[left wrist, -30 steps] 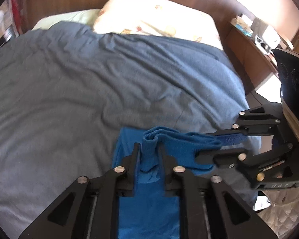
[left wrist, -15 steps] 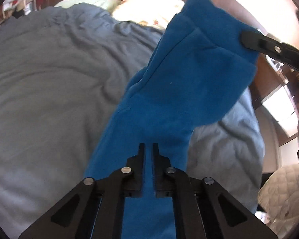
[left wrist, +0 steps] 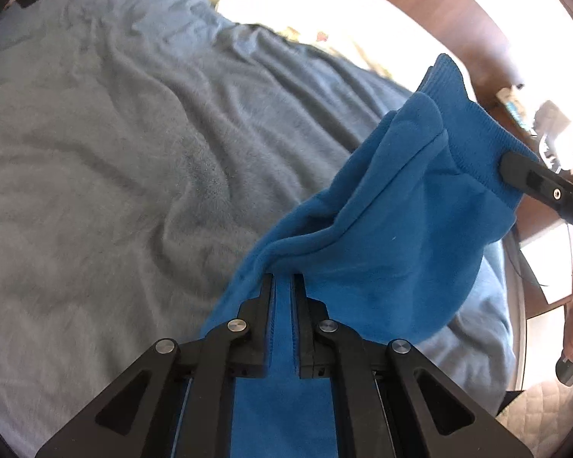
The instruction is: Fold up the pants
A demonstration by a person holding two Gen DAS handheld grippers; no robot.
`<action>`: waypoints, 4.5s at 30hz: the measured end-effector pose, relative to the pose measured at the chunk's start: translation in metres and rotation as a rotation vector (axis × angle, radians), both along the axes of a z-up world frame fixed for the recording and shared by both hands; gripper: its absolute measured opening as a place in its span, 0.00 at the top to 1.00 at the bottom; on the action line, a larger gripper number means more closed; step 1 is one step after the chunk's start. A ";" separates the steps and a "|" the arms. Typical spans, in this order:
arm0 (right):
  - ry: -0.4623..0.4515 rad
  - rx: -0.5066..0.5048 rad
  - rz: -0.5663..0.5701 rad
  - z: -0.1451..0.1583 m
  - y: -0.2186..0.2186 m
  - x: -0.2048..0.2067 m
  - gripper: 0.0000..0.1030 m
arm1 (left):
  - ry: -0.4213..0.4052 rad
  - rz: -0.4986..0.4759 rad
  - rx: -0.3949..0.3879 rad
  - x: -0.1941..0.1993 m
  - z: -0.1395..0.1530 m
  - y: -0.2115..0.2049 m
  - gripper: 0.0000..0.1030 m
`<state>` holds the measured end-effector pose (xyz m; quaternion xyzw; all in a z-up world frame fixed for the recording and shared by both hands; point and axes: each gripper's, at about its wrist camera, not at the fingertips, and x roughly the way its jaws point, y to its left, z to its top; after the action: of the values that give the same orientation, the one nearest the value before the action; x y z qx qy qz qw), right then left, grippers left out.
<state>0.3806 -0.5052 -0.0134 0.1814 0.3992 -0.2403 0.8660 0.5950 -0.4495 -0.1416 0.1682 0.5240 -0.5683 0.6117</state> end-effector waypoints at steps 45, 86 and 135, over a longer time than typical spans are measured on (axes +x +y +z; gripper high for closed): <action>0.027 0.090 -0.068 -0.058 -0.091 -0.019 0.61 | -0.366 -0.077 0.057 -0.048 0.059 0.004 0.53; -0.075 0.572 -0.208 -0.158 -0.153 0.002 0.82 | 0.189 -0.460 0.167 -0.031 -0.039 -0.174 0.86; 0.085 -0.106 0.551 -0.068 0.190 0.034 0.83 | -0.195 -0.305 0.179 -0.040 0.036 0.159 0.76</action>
<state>0.4142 -0.3149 -0.0817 0.0105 0.4563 -0.0238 0.8895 0.5552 -0.2901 -0.1052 0.3534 0.4791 -0.5865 0.5492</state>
